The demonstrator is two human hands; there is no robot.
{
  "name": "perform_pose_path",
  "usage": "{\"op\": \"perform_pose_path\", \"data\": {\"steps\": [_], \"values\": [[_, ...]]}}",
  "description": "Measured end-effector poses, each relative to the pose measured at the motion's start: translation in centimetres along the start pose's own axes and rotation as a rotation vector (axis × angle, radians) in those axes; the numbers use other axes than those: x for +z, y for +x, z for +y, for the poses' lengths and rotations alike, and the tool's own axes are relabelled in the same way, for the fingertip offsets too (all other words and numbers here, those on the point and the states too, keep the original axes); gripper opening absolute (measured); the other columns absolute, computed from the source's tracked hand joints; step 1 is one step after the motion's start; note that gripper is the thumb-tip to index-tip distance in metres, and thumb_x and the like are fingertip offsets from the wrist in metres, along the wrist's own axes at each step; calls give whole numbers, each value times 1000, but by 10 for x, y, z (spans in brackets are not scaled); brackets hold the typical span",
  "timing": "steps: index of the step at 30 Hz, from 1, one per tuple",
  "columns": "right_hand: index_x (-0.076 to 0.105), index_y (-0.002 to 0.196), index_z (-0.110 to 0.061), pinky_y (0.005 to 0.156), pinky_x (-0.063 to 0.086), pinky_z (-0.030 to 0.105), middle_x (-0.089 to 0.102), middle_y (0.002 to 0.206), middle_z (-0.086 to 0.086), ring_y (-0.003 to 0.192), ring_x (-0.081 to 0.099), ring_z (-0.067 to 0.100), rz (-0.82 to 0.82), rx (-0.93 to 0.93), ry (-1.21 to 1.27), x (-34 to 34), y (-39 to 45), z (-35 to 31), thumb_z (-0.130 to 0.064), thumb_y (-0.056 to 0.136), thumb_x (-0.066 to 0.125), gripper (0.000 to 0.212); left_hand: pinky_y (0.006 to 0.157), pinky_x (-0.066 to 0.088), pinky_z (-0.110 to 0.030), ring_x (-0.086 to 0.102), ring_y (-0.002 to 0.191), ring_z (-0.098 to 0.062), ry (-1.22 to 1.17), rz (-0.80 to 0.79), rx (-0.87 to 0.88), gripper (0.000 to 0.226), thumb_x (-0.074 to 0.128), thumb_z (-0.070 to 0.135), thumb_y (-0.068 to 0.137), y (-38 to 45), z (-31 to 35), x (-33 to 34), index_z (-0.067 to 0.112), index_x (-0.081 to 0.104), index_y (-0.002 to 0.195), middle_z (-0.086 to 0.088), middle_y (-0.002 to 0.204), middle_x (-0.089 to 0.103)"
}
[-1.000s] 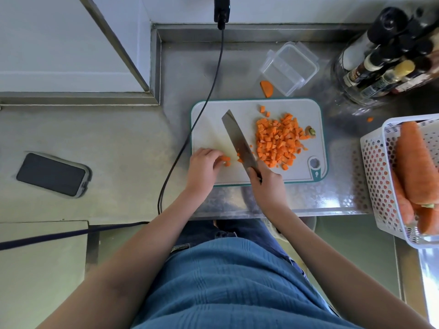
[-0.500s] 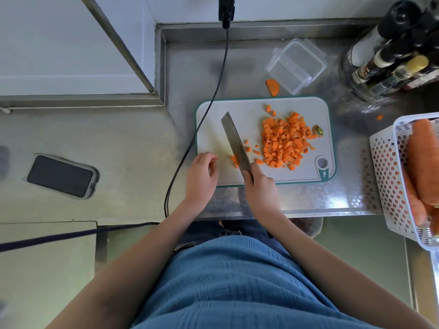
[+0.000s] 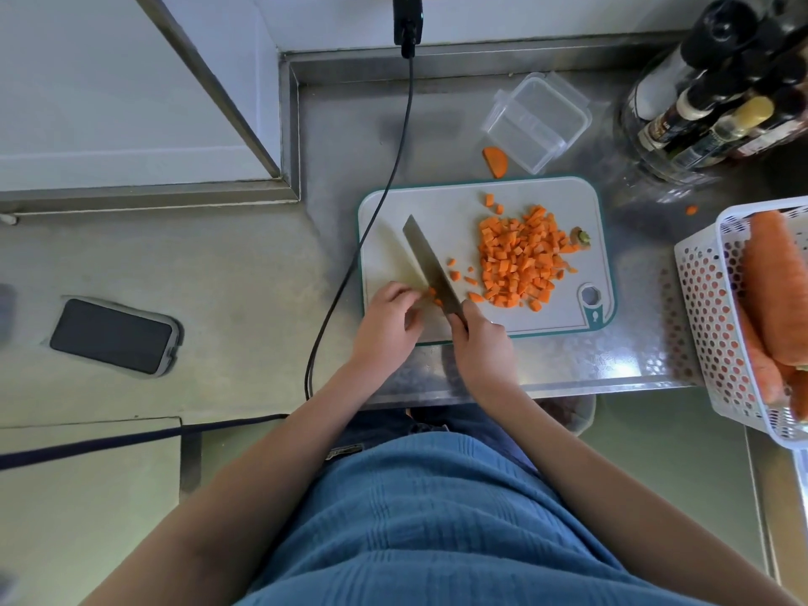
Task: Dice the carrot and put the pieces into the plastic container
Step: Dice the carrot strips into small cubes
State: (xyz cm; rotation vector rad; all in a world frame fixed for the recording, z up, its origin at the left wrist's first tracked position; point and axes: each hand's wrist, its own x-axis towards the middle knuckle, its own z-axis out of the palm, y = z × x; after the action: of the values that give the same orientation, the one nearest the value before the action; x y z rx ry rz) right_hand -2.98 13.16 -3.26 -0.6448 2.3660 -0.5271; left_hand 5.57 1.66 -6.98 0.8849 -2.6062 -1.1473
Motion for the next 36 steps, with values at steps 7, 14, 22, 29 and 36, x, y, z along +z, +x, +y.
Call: {"op": "perform_pose_path", "data": {"steps": [7,14,22,29,36], "values": [[44,82,-12,45,29,23,48,59,-1,50,41,14,112,6,278,-21,-1,10,-23,101,43,22,101,40,-35,49,119,-22,163,113,319,43,50,11,88,2,18,1,5,53,130,-10,128,54],[53,98,-20,54,53,38,61,76,0,59,57,19,140,69,453,-31,9,10,-26,100,43,11,118,7,-33,7,145,-16,367,-312,321,65,29,40,98,16,19,16,9,4,149,-6,158,7],[52,107,-17,42,43,29,54,67,4,49,47,21,84,117,535,-40,8,12,-25,100,41,14,117,12,-35,15,143,-18,428,-166,240,57,21,34,98,0,1,0,5,22,147,-8,155,17],[50,91,-9,48,34,18,58,73,9,62,51,19,-99,-9,282,-23,0,16,-23,99,46,17,99,44,-42,49,120,-29,264,94,8,35,53,-11,80,-13,-15,-18,-1,58,113,-15,127,52],[49,85,-9,56,35,33,51,68,0,66,49,23,-56,24,224,-35,7,32,-22,99,47,19,83,48,-35,54,104,-29,301,58,135,26,59,-12,73,-16,-5,-13,2,59,96,-12,108,57]]}}
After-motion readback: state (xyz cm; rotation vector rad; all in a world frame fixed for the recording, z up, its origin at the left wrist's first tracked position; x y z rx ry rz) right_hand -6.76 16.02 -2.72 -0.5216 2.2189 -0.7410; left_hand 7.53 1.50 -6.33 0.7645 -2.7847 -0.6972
